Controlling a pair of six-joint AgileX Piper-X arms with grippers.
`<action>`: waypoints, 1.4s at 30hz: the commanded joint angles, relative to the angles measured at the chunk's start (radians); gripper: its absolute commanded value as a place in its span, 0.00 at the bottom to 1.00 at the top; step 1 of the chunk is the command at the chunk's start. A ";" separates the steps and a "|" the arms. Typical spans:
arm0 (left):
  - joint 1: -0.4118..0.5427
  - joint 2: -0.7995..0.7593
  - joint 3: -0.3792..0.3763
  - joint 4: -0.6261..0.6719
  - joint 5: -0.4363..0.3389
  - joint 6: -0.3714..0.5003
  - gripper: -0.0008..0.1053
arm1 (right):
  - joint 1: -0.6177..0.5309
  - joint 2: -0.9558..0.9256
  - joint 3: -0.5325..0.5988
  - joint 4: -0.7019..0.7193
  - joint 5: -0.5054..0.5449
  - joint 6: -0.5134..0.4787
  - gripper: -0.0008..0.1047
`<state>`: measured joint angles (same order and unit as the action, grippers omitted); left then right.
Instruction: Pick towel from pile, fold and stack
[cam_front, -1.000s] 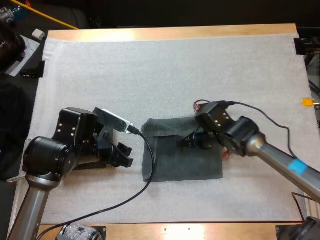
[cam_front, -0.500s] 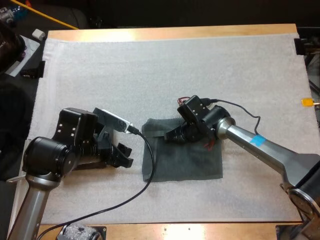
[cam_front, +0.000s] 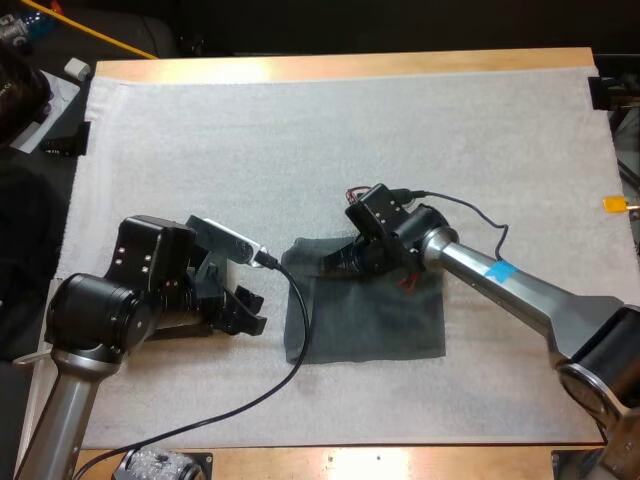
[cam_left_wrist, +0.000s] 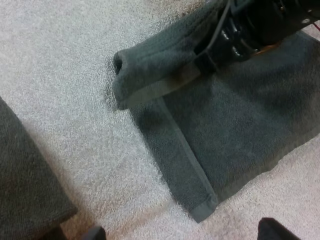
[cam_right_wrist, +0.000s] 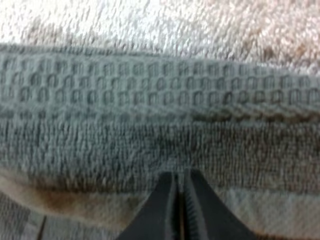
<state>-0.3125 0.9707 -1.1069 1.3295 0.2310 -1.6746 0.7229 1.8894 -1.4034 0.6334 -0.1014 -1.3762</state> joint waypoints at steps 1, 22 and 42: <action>-0.003 -0.002 -0.003 0.003 0.005 -0.006 0.56 | 0.000 0.017 -0.016 -0.025 0.016 0.006 0.01; -0.003 -0.003 -0.003 0.006 0.014 -0.006 0.55 | -0.030 0.025 -0.135 -0.307 0.223 0.030 0.01; -0.005 -0.005 -0.003 0.009 0.013 -0.005 0.56 | -0.022 -0.187 -0.138 0.081 0.134 -0.097 0.01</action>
<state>-0.3132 0.9707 -1.1069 1.3313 0.2388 -1.6746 0.6983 1.7188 -1.5303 0.6530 0.0647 -1.4457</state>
